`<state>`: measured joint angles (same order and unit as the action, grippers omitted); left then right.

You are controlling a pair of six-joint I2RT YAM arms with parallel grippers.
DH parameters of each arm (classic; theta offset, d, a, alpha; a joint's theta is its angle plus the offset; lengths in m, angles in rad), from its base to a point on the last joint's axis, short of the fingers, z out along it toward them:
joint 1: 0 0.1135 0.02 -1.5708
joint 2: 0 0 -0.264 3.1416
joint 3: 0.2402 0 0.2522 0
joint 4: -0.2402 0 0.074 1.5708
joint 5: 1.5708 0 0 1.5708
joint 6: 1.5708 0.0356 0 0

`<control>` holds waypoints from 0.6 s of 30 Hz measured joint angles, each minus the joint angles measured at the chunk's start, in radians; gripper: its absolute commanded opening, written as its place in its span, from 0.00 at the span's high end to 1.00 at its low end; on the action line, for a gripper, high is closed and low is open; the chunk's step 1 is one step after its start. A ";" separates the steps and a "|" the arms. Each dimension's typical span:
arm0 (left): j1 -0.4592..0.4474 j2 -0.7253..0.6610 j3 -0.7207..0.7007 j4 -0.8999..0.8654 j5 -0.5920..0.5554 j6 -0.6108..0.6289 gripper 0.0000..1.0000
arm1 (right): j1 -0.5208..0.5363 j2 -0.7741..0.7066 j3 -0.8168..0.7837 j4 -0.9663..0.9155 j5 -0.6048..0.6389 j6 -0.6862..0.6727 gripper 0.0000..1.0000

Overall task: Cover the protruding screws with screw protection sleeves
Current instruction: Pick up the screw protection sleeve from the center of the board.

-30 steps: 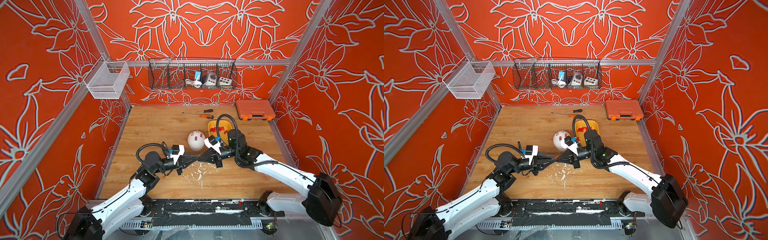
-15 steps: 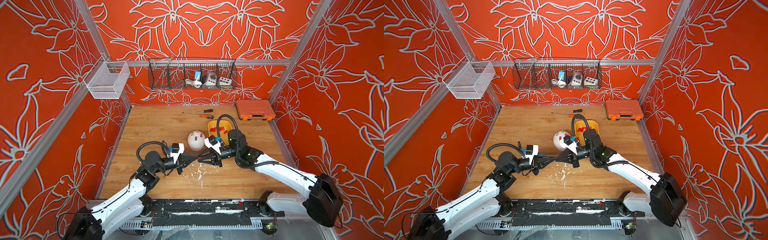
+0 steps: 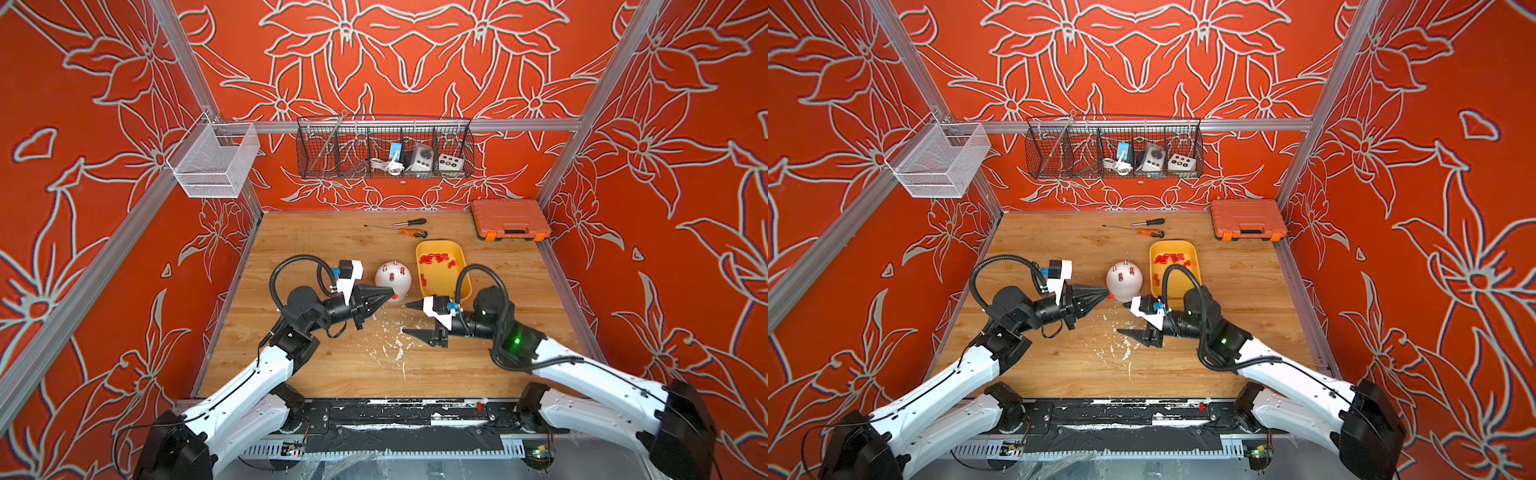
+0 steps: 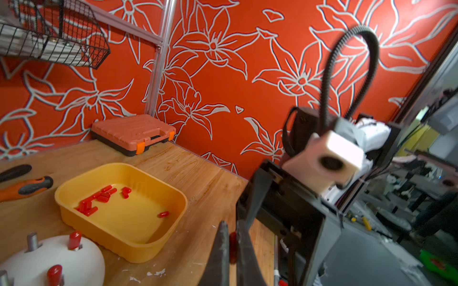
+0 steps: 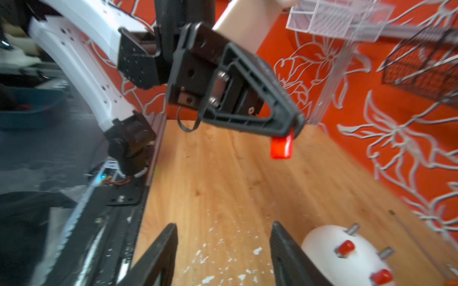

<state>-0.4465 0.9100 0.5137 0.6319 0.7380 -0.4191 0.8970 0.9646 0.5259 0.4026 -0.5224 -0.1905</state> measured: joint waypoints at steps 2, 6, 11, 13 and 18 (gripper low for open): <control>0.020 0.023 0.035 -0.017 0.009 -0.074 1.00 | 0.027 0.013 -0.035 0.077 0.109 -0.016 0.37; 0.034 0.071 0.084 -0.051 0.053 -0.180 1.00 | 0.027 0.063 -0.061 0.230 0.243 -0.008 0.39; 0.035 0.127 0.112 -0.073 0.114 -0.257 1.00 | 0.027 0.098 -0.062 0.356 0.279 0.026 0.41; 0.035 0.127 0.112 -0.084 0.124 -0.263 1.00 | 0.027 0.099 -0.056 0.368 0.274 0.048 0.41; 0.035 0.127 0.113 -0.084 0.145 -0.281 1.00 | 0.027 0.112 -0.048 0.425 0.245 0.082 0.43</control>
<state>-0.4114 1.0374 0.6266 0.5476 0.8829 -0.7002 0.9237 1.0767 0.4778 0.8276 -0.2779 -0.1085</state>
